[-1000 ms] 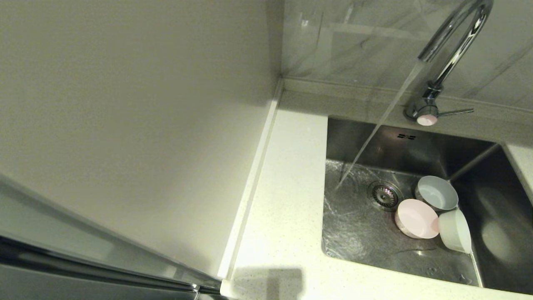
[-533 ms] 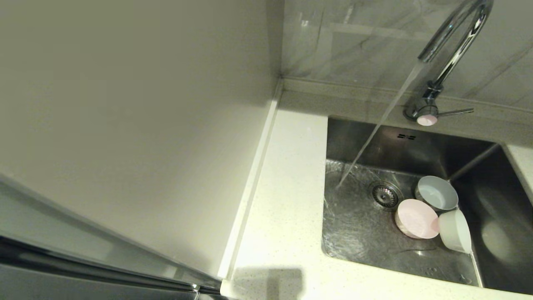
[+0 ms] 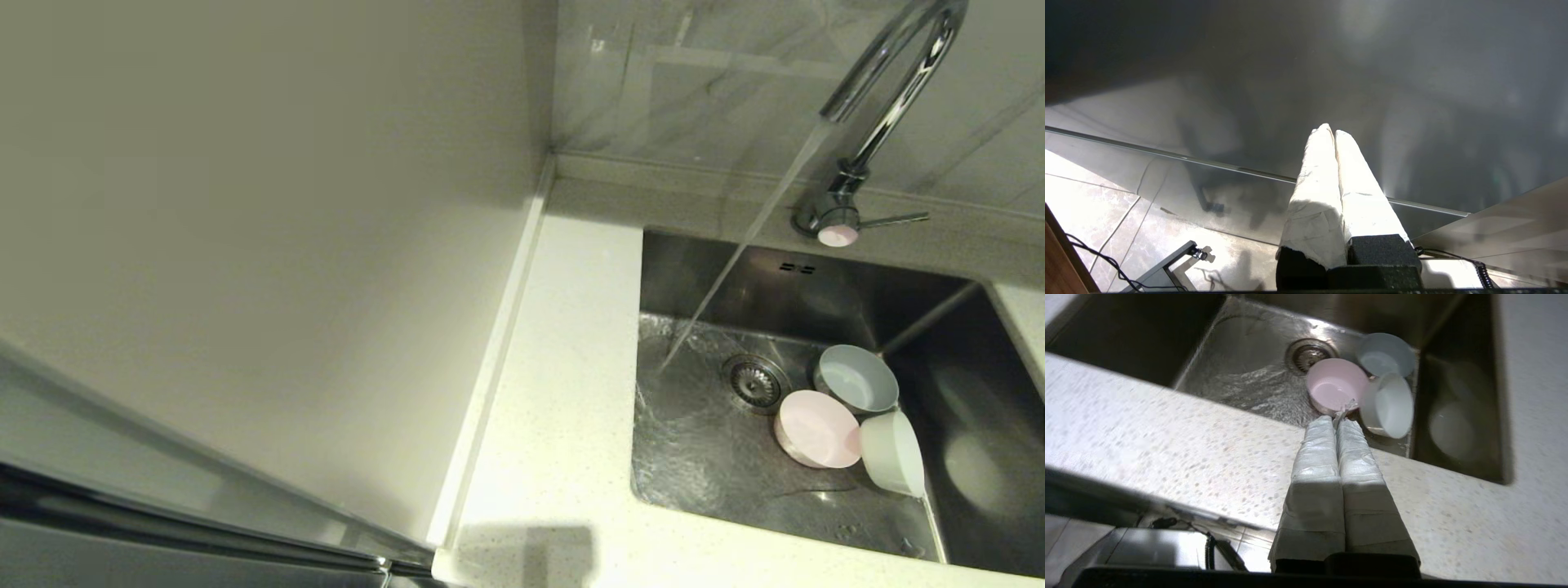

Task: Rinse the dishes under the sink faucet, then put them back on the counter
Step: Wait for the water to rinse the bowl

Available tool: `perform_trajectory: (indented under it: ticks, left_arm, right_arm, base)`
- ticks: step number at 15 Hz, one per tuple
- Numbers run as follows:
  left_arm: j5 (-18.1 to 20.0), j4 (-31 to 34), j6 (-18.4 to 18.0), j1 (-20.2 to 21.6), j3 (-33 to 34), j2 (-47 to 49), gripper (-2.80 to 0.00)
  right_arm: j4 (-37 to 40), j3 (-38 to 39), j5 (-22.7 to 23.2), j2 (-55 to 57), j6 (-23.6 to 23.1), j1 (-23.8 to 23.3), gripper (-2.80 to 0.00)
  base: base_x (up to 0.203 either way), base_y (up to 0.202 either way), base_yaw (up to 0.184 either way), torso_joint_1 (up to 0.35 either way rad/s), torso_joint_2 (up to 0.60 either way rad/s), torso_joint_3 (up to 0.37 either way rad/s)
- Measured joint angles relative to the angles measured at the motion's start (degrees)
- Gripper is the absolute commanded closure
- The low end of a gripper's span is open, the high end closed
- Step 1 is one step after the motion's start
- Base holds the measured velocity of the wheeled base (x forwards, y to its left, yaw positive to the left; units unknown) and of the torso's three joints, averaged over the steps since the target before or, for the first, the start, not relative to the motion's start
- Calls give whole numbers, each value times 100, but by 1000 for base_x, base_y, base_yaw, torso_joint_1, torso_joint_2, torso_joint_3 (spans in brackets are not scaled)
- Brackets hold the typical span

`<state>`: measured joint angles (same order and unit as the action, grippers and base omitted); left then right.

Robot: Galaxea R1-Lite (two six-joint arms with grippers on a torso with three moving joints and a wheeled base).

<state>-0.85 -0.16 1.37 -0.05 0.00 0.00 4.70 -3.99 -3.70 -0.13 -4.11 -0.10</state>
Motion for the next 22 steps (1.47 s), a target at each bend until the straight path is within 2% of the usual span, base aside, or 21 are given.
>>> perform_trajectory:
  ticks: [2, 3, 8, 22]
  left_arm:
    - [-2, 2, 0, 0, 0, 0, 0]
    - [-2, 0, 1, 0, 0, 0, 0]
    - [-1, 0, -2, 5, 0, 0, 0]
    - [0, 1, 0, 2, 0, 0, 0]
  right_arm:
    - [18, 75, 394, 0, -138, 0, 0]
    - [36, 127, 449, 0, -108, 0, 0]
    - [37, 179, 245, 2, 494, 0, 0]
    - [3, 198, 221, 4, 594, 0, 0]
  base:
    - [0, 0, 0, 0, 0, 0]
    - [0, 0, 0, 0, 0, 0]
    - [0, 0, 0, 0, 0, 0]
    - [0, 0, 0, 0, 0, 0]
